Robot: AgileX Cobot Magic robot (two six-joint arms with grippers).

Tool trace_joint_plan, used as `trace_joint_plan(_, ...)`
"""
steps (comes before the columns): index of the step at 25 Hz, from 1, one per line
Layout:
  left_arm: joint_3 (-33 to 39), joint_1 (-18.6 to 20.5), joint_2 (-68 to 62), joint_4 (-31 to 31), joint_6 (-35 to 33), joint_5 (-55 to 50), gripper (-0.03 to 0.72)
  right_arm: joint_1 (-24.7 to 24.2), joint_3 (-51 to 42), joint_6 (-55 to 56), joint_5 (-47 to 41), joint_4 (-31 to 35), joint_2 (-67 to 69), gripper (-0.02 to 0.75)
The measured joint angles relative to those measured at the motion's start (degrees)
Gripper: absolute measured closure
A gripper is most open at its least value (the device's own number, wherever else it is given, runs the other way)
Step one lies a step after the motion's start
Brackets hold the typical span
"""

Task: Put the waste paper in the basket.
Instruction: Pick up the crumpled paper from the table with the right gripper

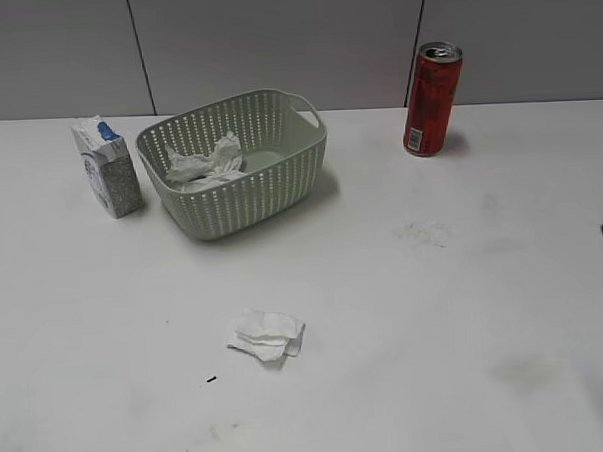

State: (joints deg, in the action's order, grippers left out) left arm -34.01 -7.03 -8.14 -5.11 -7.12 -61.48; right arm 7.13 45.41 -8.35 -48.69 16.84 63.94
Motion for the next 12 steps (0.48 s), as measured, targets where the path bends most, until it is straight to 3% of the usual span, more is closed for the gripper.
trace_joint_plan(4,3.01,0.00,7.10,1.31,0.23,-0.32,0.099,7.07,6.87,0.50,0.59,0.20,9.18,0.149)
trace_joint_plan(12,4.58,0.00,8.47,5.11,1.13,1.81,0.099,27.22,20.08,6.80,2.37,-4.91,27.57,0.149)
